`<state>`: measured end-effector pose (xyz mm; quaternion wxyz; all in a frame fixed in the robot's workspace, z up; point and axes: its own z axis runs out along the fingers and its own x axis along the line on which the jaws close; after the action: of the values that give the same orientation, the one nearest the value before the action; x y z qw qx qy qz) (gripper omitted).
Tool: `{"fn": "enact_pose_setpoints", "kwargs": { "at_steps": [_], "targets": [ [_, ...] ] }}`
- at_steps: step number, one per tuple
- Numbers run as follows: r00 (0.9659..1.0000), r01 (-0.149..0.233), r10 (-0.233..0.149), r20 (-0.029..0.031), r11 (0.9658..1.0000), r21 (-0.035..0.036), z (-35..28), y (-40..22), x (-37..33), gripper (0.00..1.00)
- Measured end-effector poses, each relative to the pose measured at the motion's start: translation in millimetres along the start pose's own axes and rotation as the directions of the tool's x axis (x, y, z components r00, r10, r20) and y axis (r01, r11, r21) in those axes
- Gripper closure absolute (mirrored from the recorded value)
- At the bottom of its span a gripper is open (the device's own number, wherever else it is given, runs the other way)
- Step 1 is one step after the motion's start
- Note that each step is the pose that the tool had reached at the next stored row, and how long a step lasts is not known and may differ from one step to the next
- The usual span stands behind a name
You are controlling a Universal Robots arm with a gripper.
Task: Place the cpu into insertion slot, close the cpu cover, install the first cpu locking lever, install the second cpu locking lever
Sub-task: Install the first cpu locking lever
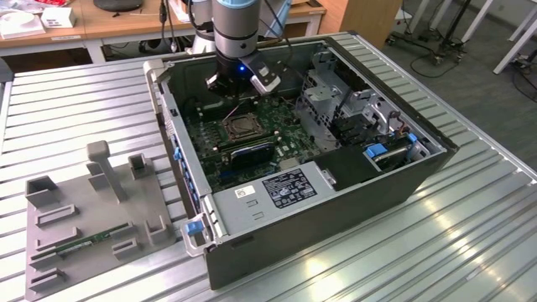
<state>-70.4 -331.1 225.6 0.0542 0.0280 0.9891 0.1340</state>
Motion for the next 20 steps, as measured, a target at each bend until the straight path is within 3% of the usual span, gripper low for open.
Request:
{"fn": "enact_pose_setpoints", "kwargs": {
  "at_steps": [12, 16, 20],
  "targets": [
    [1.0, 0.0, 0.0, 0.0003, 1.0, 0.0, -0.1, -2.3, 3.2, 0.89],
    [1.0, 0.0, 0.0, 0.0002, 1.0, 0.0, 3.7, -4.4, 3.6, 0.89],
    [1.0, 0.0, 0.0, 0.0001, 1.0, 0.0002, 3.7, -4.4, 3.6, 0.89]
  ]
}}
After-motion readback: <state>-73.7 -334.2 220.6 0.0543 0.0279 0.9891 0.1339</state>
